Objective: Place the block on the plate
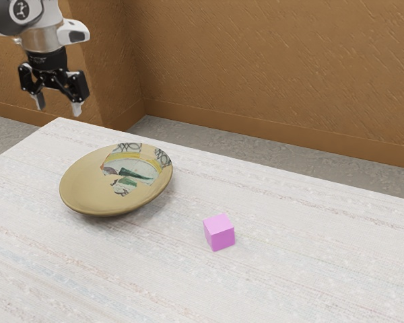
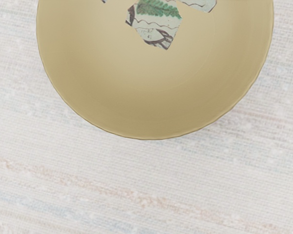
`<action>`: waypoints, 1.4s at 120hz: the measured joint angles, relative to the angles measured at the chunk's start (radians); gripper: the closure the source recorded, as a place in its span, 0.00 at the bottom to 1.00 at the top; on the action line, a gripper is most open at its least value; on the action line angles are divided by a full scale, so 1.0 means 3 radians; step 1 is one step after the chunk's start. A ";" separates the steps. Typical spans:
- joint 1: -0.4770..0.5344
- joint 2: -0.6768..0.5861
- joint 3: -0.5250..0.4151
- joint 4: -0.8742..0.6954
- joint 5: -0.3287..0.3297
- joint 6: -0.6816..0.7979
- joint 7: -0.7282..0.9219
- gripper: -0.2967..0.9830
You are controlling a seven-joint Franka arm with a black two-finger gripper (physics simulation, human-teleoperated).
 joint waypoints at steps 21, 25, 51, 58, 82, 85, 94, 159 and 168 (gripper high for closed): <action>-0.0044 0.0023 -0.0046 0.0017 0.0031 -0.0004 -0.0129 0.23; -0.0068 0.0055 -0.0048 0.0013 0.0033 -0.0002 -0.0148 0.23; -0.0248 0.0404 -0.0194 -0.0220 -0.0206 0.0220 -0.0114 0.23; -0.0224 0.0499 -0.0321 -0.0317 -0.0291 0.0357 -0.0032 0.23; -0.0314 0.0898 -0.0669 -0.0506 -0.0391 0.0961 0.0384 0.23; -0.0315 0.0928 -0.0711 -0.0521 -0.0399 0.1041 0.0430 0.23; -0.0321 0.1040 -0.0779 -0.0545 -0.0415 0.1254 0.0558 0.23; -0.0425 0.1745 -0.0994 -0.0396 -0.0383 0.2027 0.1150 0.23; -0.0450 0.1793 -0.0995 -0.0390 -0.0394 0.2072 0.1183 0.23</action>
